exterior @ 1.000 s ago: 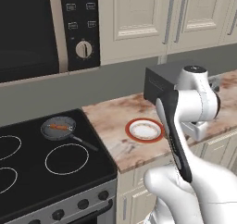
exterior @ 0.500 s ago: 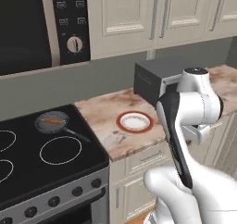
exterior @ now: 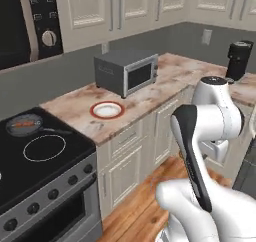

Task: Place the cold items (mango and tomato) from the fridge in one tupperware on the dining counter. Place the warm items (kebab skewer and hot dog) in the stove area in another tupperware.

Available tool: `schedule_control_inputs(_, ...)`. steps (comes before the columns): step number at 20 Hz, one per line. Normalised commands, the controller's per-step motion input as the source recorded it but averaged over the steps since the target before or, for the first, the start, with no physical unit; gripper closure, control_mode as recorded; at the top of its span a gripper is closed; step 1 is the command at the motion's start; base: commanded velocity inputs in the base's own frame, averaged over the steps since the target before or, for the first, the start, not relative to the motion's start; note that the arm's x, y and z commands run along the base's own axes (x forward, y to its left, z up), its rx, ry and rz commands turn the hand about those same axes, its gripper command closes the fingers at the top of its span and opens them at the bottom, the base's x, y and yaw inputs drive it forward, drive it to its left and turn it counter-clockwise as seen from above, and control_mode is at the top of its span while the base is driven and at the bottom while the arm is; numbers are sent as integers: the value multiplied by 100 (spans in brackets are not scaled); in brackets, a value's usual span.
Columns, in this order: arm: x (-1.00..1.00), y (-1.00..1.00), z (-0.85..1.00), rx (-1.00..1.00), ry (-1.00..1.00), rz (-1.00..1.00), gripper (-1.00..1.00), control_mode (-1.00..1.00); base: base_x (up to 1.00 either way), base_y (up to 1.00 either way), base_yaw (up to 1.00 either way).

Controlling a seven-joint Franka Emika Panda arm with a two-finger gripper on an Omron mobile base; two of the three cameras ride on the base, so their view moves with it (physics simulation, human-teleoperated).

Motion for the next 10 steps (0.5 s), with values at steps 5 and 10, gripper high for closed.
schedule_control_inputs(5,0,0,0,0,0,0,100,100,-47,3,-88)
schedule_control_inputs(10,0,0,0,0,0,0,100,100,-70,10,-84)
